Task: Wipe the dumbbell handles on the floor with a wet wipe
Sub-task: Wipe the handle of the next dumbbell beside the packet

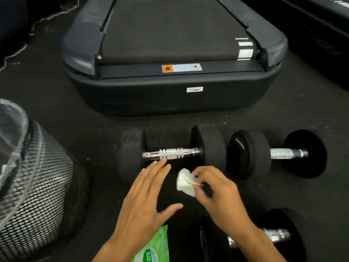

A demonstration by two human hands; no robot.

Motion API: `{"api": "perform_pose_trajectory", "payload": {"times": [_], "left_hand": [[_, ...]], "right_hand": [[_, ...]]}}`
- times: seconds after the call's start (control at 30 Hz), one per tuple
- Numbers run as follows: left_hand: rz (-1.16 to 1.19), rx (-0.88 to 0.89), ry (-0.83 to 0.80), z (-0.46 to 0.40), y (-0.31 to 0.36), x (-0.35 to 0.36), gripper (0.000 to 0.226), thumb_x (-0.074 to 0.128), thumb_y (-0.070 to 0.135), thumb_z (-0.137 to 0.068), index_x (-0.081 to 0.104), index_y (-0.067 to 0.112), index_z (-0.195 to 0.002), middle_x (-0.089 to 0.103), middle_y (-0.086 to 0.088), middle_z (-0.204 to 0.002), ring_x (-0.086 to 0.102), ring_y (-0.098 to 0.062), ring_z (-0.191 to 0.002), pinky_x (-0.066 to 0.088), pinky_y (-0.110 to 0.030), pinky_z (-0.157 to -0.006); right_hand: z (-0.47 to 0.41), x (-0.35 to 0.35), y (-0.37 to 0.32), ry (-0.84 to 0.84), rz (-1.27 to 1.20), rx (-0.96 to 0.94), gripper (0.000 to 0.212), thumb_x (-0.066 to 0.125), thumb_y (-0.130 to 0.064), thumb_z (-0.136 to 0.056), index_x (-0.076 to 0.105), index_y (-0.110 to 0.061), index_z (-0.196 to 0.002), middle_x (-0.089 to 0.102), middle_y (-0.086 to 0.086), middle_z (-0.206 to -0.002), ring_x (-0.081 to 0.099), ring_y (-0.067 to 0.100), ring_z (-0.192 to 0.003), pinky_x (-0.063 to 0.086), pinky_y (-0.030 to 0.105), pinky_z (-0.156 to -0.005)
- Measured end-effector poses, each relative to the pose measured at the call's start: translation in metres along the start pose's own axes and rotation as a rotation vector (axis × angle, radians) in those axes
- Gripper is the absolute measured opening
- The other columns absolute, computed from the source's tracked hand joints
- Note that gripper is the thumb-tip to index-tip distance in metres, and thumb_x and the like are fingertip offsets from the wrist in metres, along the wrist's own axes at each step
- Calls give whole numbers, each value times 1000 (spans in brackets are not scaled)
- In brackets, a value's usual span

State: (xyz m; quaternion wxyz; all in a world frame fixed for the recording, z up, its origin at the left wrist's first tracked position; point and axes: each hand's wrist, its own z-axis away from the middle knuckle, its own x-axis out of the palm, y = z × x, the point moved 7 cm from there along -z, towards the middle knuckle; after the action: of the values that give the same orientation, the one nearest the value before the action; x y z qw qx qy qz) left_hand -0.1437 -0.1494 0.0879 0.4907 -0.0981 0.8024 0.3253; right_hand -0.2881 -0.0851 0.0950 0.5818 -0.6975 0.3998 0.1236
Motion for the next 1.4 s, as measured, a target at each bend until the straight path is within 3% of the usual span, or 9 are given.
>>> {"api": "perform_pose_trajectory", "payload": {"times": [0.27, 0.43, 0.6, 0.77, 0.9, 1.0, 1.13, 1.27, 1.4], "left_hand": [[197, 22, -42, 28, 56, 44, 72, 60, 51, -79, 37, 19, -139, 33, 6, -149, 28, -13, -138, 26, -33, -110], [130, 118, -231, 41, 91, 84, 77, 60, 56, -76, 37, 19, -139, 31, 5, -150, 22, -12, -140, 23, -33, -110], [-56, 91, -414, 56, 100, 113, 92, 50, 69, -72, 27, 16, -144, 25, 2, -153, 14, -13, -142, 12, -34, -112], [-82, 18, -431, 65, 101, 121, 104, 70, 58, -65, 22, 11, -144, 27, -4, -151, 19, -14, -139, 13, -31, -112], [-125, -78, -481, 67, 101, 121, 110, 75, 55, -63, 17, 8, -145, 20, -4, -152, 18, -15, -140, 21, -35, -110], [-75, -130, -518, 64, 106, 119, 107, 74, 47, -69, 11, 10, -147, 7, 2, -153, 1, -9, -141, 5, -27, -112], [-11, -163, -537, 63, 109, 116, 104, 71, 46, -74, 5, 15, -148, -4, 10, -151, -10, -1, -138, 3, -21, -113], [27, -159, -520, 64, 107, 118, 102, 69, 47, -76, 0, 21, -148, -14, 19, -144, -16, 6, -134, -4, -10, -106], [46, -138, -505, 65, 107, 120, 102, 69, 46, -76, 2, 20, -148, -15, 19, -144, -15, 4, -135, 0, -15, -110]], "right_hand": [[67, -57, 60, 171, -132, 433, 24, 66, 4, -79, 58, -17, -71, 67, -18, -89, 63, 4, -81, 47, 17, -68], [111, -53, 87, 68, -69, 546, 22, 62, -3, -84, 55, -22, -77, 61, -21, -103, 57, -6, -96, 42, 7, -75], [132, -33, 95, -133, 39, 441, 35, 58, -8, -88, 45, -40, -81, 58, -11, -101, 55, -1, -92, 46, 14, -77], [131, -23, 85, -242, 193, 246, 39, 56, 3, -82, 62, -20, -113, 63, 2, -104, 58, 15, -95, 46, 26, -85], [130, -15, 84, -280, 213, 253, 28, 57, -3, -84, 66, -11, -110, 65, 7, -109, 58, 22, -102, 43, 37, -94], [120, -13, 81, -354, 178, 302, 20, 54, -6, -87, 64, -10, -104, 65, 8, -100, 58, 24, -94, 42, 30, -83], [112, -5, 77, -499, 238, 301, 13, 53, -6, -88, 57, -13, -98, 65, 11, -90, 59, 30, -86, 38, 31, -66], [117, -12, 89, -444, 128, 331, 12, 62, -10, -84, 68, -17, -91, 69, 7, -89, 62, 23, -84, 47, 32, -72], [117, -6, 92, -434, 215, 328, 11, 57, -17, -90, 68, -16, -93, 66, 8, -82, 61, 25, -80, 46, 32, -68]]}}
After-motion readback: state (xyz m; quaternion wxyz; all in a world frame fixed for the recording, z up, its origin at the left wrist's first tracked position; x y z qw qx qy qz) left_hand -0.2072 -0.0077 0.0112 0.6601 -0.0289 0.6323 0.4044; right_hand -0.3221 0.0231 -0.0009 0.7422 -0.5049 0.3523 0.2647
